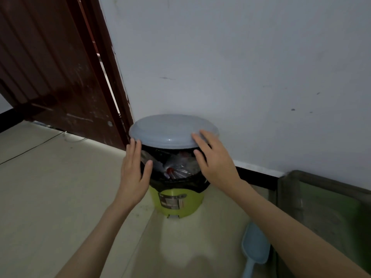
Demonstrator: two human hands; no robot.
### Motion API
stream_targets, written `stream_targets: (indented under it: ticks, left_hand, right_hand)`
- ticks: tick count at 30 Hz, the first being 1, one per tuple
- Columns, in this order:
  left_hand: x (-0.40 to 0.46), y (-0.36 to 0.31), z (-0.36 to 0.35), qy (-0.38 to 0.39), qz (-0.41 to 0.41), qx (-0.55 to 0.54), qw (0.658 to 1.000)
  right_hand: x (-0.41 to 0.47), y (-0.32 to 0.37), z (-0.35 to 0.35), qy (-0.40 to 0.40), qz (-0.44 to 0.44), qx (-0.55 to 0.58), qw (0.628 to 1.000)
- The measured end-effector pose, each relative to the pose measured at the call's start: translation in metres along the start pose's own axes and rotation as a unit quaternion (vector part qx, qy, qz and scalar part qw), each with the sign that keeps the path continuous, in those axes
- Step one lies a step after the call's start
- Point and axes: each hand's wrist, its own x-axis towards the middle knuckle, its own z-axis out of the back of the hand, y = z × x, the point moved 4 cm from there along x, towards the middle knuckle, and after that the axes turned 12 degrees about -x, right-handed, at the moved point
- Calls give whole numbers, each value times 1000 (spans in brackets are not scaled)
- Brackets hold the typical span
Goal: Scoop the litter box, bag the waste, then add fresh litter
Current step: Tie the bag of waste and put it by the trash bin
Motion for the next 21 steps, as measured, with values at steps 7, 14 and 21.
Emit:
stream_targets:
  ticks: [7, 14, 21]
  left_hand:
    - [-56, 39, -11, 82, 69, 107, 989]
    - [-47, 10, -13, 60, 35, 185, 980]
    - [-16, -93, -81, 206, -90, 221, 949]
  right_hand:
    - [-58, 6, -41, 176, 5, -27, 984]
    - [-64, -7, -31, 215, 18, -40, 976]
    - [-82, -75, 40, 217, -78, -93, 968]
